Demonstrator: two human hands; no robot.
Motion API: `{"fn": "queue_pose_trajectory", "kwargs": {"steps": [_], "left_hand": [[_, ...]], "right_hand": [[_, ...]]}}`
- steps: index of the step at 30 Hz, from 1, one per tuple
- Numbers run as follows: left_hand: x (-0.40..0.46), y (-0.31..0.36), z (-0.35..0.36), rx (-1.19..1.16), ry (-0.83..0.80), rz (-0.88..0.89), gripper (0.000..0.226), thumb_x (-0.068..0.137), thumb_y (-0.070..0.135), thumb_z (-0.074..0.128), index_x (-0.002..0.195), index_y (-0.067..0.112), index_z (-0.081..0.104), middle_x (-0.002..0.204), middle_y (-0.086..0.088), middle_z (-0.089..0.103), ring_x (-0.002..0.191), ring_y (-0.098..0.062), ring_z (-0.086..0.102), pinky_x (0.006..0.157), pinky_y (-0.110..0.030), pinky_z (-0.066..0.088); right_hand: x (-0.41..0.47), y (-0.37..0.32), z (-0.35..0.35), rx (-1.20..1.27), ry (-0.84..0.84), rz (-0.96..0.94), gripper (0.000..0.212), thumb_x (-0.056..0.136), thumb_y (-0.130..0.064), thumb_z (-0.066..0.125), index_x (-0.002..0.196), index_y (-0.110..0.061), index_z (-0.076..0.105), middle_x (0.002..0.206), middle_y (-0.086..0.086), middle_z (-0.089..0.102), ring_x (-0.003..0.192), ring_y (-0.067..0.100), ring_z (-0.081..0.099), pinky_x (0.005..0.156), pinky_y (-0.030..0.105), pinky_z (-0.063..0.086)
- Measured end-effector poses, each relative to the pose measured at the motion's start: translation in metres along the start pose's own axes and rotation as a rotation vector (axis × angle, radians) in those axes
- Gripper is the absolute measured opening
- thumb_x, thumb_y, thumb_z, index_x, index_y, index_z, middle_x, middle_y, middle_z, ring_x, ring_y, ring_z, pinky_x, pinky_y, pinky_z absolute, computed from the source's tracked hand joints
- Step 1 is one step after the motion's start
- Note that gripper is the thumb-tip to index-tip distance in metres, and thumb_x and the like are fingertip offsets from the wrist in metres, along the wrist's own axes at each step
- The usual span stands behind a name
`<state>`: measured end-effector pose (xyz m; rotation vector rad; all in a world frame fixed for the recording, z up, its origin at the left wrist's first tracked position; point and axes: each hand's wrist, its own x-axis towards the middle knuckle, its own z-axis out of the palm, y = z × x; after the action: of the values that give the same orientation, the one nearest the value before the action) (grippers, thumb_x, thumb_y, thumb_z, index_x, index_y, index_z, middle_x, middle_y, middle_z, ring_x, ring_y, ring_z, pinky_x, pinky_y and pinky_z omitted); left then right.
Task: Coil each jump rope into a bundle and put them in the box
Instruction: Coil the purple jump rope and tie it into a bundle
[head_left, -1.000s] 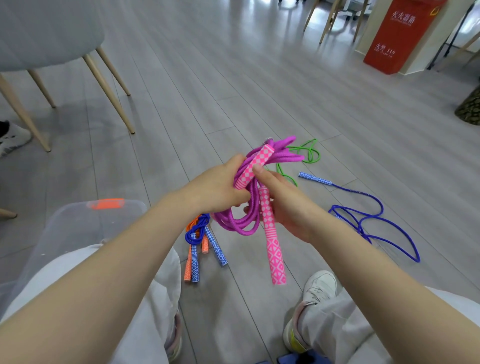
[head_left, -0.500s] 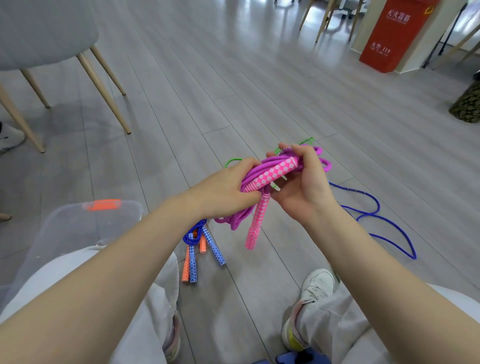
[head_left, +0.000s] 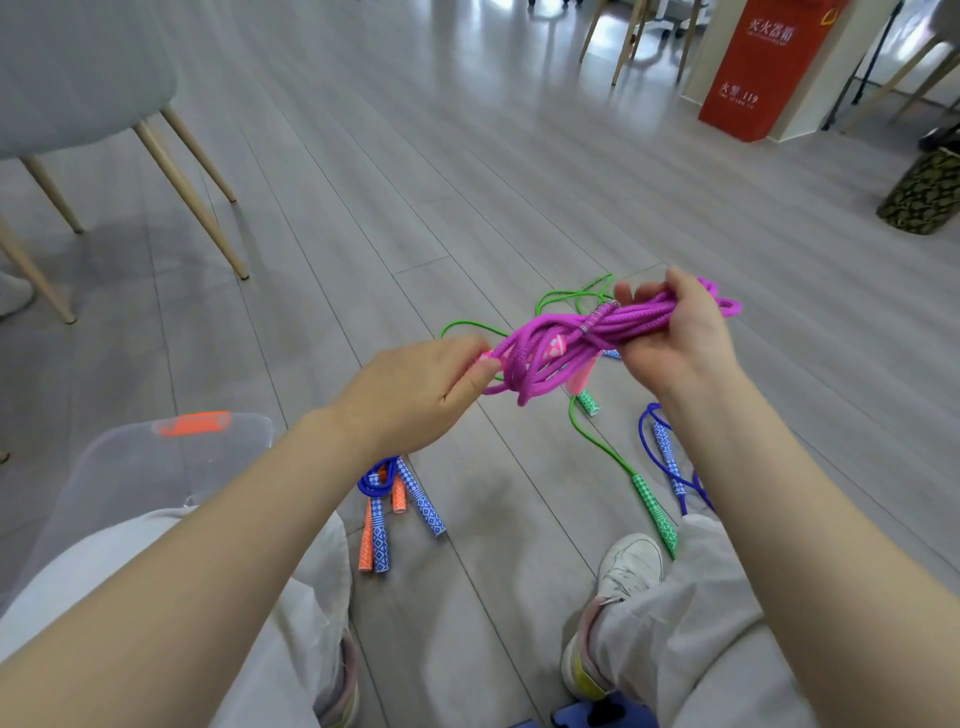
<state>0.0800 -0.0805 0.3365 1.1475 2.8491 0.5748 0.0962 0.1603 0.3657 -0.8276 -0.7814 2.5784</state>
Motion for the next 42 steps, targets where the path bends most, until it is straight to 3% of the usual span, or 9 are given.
{"fn": "queue_pose_trajectory", "kwargs": {"steps": [4, 8, 12, 20, 29, 34, 39, 40, 42], "left_hand": [[-0.002, -0.004, 0.008, 0.070, -0.136, 0.015, 0.039, 0.096, 0.057, 0.026, 0.113, 0.029, 0.047, 0.091, 0.004, 0.059, 0.080, -0.018, 0.054, 0.070, -0.038, 0.048], [-0.002, -0.010, 0.015, 0.012, -0.172, -0.021, 0.029, 0.096, 0.054, 0.031, 0.101, 0.029, 0.046, 0.082, 0.004, 0.055, 0.075, -0.017, 0.052, 0.065, -0.036, 0.045], [-0.005, -0.011, 0.021, -0.044, -0.178, -0.056, 0.029, 0.097, 0.051, 0.032, 0.090, 0.026, 0.045, 0.075, 0.001, 0.053, 0.070, -0.020, 0.052, 0.063, -0.038, 0.043], [-0.010, -0.026, 0.016, -0.096, -0.192, -0.134, 0.035, 0.098, 0.048, 0.033, 0.095, 0.018, 0.052, 0.074, 0.001, 0.055, 0.072, -0.019, 0.054, 0.068, -0.039, 0.045], [-0.013, -0.034, 0.037, -0.146, -0.298, -0.212, 0.035, 0.099, 0.049, 0.032, 0.102, 0.019, 0.049, 0.085, -0.005, 0.056, 0.079, -0.023, 0.056, 0.074, -0.041, 0.047], [-0.010, -0.034, 0.043, -0.128, -0.344, -0.262, 0.031, 0.100, 0.047, 0.035, 0.094, 0.019, 0.047, 0.074, 0.002, 0.053, 0.067, -0.016, 0.049, 0.060, -0.030, 0.038], [0.000, -0.032, 0.042, -0.029, -0.359, -0.259, 0.028, 0.098, 0.048, 0.039, 0.096, 0.023, 0.052, 0.082, 0.003, 0.060, 0.077, -0.018, 0.057, 0.063, -0.031, 0.042], [0.001, -0.031, 0.043, -0.035, -0.367, -0.269, 0.024, 0.098, 0.045, 0.041, 0.102, 0.024, 0.051, 0.086, 0.006, 0.061, 0.080, -0.017, 0.059, 0.063, -0.029, 0.042], [0.004, -0.030, 0.047, -0.131, -0.372, -0.295, 0.031, 0.096, 0.030, 0.045, 0.126, 0.026, 0.046, 0.114, 0.009, 0.062, 0.100, -0.014, 0.060, 0.082, -0.029, 0.047]], "right_hand": [[0.007, -0.009, -0.004, 0.005, 0.035, 0.011, 0.034, 0.099, -0.022, 0.049, 0.067, -0.016, 0.039, 0.041, -0.004, 0.042, 0.049, 0.015, 0.050, 0.074, 0.028, 0.045], [0.015, -0.027, -0.003, 0.002, 0.051, 0.024, 0.036, 0.098, -0.023, 0.048, 0.065, -0.018, 0.036, 0.040, -0.006, 0.036, 0.039, 0.012, 0.041, 0.066, 0.026, 0.043], [0.023, -0.054, -0.003, 0.122, 0.074, 0.038, 0.039, 0.097, -0.019, 0.052, 0.062, -0.017, 0.036, 0.039, -0.007, 0.032, 0.030, 0.008, 0.034, 0.048, 0.019, 0.040], [0.034, -0.067, -0.008, 0.143, 0.090, 0.069, 0.041, 0.100, -0.024, 0.050, 0.062, -0.016, 0.037, 0.040, -0.007, 0.032, 0.032, 0.009, 0.033, 0.051, 0.020, 0.041], [0.031, -0.073, -0.010, 0.175, 0.073, 0.033, 0.039, 0.098, -0.023, 0.053, 0.064, -0.015, 0.038, 0.042, -0.006, 0.031, 0.033, 0.009, 0.031, 0.041, 0.018, 0.040], [0.029, -0.055, 0.005, 0.064, -0.037, 0.006, 0.036, 0.097, -0.020, 0.051, 0.064, -0.017, 0.037, 0.043, -0.006, 0.031, 0.036, 0.009, 0.033, 0.047, 0.018, 0.041], [0.019, -0.038, 0.025, 0.051, -0.120, 0.069, 0.038, 0.099, -0.026, 0.050, 0.064, -0.016, 0.039, 0.044, -0.005, 0.034, 0.039, 0.010, 0.036, 0.053, 0.022, 0.044], [0.016, -0.032, 0.029, 0.053, -0.135, 0.082, 0.038, 0.100, -0.026, 0.049, 0.064, -0.016, 0.040, 0.045, -0.004, 0.035, 0.039, 0.010, 0.036, 0.054, 0.022, 0.044], [0.010, -0.023, 0.036, 0.029, -0.162, 0.105, 0.037, 0.100, -0.026, 0.049, 0.065, -0.015, 0.040, 0.045, -0.004, 0.036, 0.042, 0.010, 0.036, 0.057, 0.024, 0.044]]}}
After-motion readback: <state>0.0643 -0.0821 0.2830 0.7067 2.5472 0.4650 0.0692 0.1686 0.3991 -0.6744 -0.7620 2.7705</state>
